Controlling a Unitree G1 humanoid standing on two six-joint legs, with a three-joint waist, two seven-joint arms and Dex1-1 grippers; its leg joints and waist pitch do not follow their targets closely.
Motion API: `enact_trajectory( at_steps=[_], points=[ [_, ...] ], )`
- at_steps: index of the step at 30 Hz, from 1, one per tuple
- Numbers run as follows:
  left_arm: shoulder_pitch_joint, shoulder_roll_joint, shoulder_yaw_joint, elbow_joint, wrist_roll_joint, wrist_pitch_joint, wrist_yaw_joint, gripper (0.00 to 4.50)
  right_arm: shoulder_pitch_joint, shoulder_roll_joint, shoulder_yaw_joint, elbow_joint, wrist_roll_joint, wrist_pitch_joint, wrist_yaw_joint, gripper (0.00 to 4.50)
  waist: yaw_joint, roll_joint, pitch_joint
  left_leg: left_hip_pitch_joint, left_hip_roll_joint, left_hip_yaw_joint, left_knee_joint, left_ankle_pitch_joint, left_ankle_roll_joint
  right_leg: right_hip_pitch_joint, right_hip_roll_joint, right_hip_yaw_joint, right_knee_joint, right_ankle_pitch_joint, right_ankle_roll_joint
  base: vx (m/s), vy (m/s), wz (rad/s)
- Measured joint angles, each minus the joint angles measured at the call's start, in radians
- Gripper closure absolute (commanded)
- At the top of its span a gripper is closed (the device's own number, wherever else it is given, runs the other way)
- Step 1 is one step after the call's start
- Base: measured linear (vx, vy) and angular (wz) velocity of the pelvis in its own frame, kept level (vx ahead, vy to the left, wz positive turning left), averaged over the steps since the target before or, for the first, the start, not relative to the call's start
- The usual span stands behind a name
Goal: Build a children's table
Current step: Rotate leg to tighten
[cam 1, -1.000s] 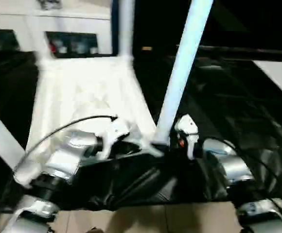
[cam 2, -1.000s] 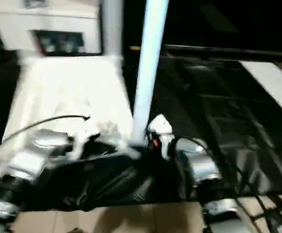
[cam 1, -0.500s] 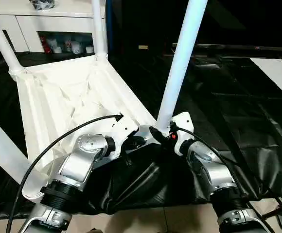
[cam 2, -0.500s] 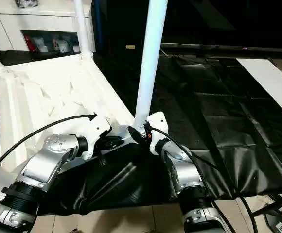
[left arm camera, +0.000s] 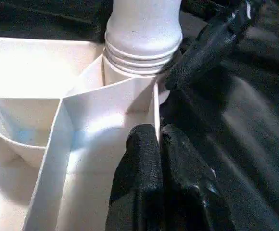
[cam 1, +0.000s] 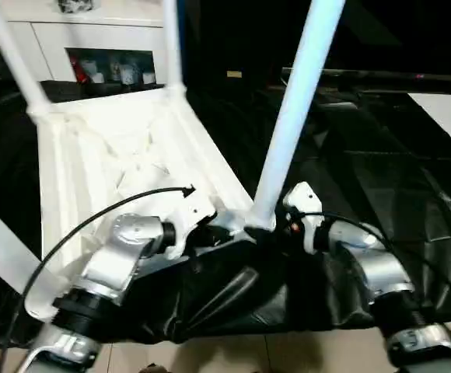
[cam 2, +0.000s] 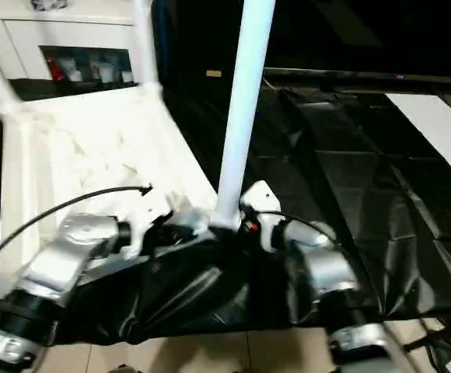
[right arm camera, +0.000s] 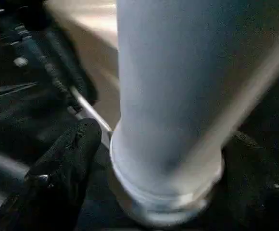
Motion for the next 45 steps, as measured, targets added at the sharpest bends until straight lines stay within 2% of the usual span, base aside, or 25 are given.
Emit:
enact_trajectory(
  at_steps=[3,7,8,10,17,24,28,30,36,39,42,43,45],
  points=[
    [-0.02,0.038,-0.016,0.032,-0.011,-0.036,-0.076,4.5,-0.01,-0.032,0.032,0.004,0.014,-0.011,0.104,0.7,0.012,-0.002,0.0,0.0,0.0,0.0,0.0,0.0,0.0,0.0,0.0,0.0,0.001,0.0,-0.001,0.0,0.0,0.0],
    [-0.053,0.063,-0.029,0.07,-0.012,-0.061,-0.135,4.5,-0.033,-0.044,0.055,0.03,0.012,-0.033,0.181,0.7,0.017,-0.005,0.001,0.0,0.0,0.002,0.001,0.0,0.0,0.001,-0.001,0.001,0.002,0.0,-0.001,0.0,0.0,0.0],
    [-0.055,0.066,-0.029,0.073,-0.011,-0.063,-0.141,4.5,-0.035,-0.044,0.058,0.033,0.012,-0.037,0.189,0.95,0.018,-0.005,0.001,0.0,0.0,0.002,0.001,0.0,0.0,0.001,-0.001,0.001,0.002,0.0,-0.001,0.0,0.0,0.0],
    [-0.065,0.074,-0.034,0.086,-0.012,-0.074,-0.172,4.5,-0.04,-0.049,0.067,0.033,0.012,-0.039,0.215,1.03,0.021,-0.005,0.001,0.0,0.001,0.002,0.001,0.0,0.0,0.001,-0.001,0.001,0.002,0.0,0.0,0.0,0.0,0.0],
    [-0.073,0.08,-0.039,0.11,-0.029,-0.089,-0.205,4.5,-0.04,-0.05,0.068,0.035,0.021,-0.039,0.249,1.66,0.034,-0.006,0.001,-0.001,0.001,0.003,0.001,0.0,0.0,0.001,-0.001,0.001,0.003,0.0,0.0,0.0,0.0,0.0],
    [-0.065,0.073,-0.031,0.109,-0.029,-0.089,-0.193,4.5,-0.022,-0.039,0.048,0.035,0.023,-0.039,0.233,1.75,0.035,-0.008,0.0,0.0,0.001,0.003,0.002,0.0,0.0,0.001,-0.001,0.001,0.003,0.0,0.0,0.0,0.0,0.0],
    [-0.056,0.039,0.004,0.106,-0.002,-0.07,-0.057,4.5,-0.006,0.025,-0.013,0.056,0.013,-0.034,0.031,1.76,0.021,-0.009,0.0,0.001,0.001,0.003,0.003,0.0,0.0,0.002,-0.001,0.002,0.003,0.0,0.001,0.0,0.0,0.0],
    [-0.053,0.003,0.012,0.103,0.015,-0.043,0.023,4.5,0.002,0.071,-0.051,0.065,0.011,-0.017,-0.105,1.77,0.005,-0.009,0.0,0.002,0.001,0.003,0.003,0.0,0.0,0.002,-0.001,0.002,0.003,0.0,0.001,0.0,0.0,0.0],
    [-0.055,-0.101,0.031,0.096,0.067,0.012,0.233,4.5,0.017,0.214,-0.135,0.073,-0.021,0.0,-0.48,1.77,-0.017,-0.007,-0.001,0.003,0.0,0.0,0.002,0.0,0.0,0.001,0.0,0.001,0.003,0.0,0.001,0.0,0.0,0.0],
    [-0.049,-0.135,0.031,0.068,0.093,0.049,0.302,4.5,0.019,0.274,-0.152,0.069,-0.034,0.0,-0.621,1.77,-0.024,-0.006,-0.002,0.003,0.0,-0.001,0.002,0.0,-0.001,0.001,0.0,0.001,0.003,0.0,0.001,0.0,0.0,0.0],
    [-0.029,-0.146,0.03,0.027,0.102,0.072,0.33,4.5,0.033,0.292,-0.153,0.05,-0.044,-0.004,-0.669,1.77,-0.025,-0.005,-0.002,0.002,0.0,-0.001,0.002,0.0,-0.001,0.001,0.0,0.001,0.002,-0.001,0.002,0.0,0.0,0.0],
    [-0.027,-0.146,0.03,0.021,0.102,0.074,0.331,4.5,0.038,0.293,-0.153,0.042,-0.05,-0.006,-0.672,1.21,-0.025,-0.004,-0.002,0.002,0.0,-0.001,0.002,0.0,-0.001,0.001,0.0,0.001,0.002,0.0,0.002,0.0,0.0,0.0],
    [-0.024,-0.146,0.026,0.013,0.102,0.074,0.331,4.5,0.04,0.294,-0.152,0.034,-0.052,-0.002,-0.67,1.08,-0.024,-0.003,-0.002,0.001,0.0,0.0,0.001,0.0,-0.001,0.0,0.0,0.001,0.002,0.0,0.001,0.0,0.0,0.0]
  ],
)
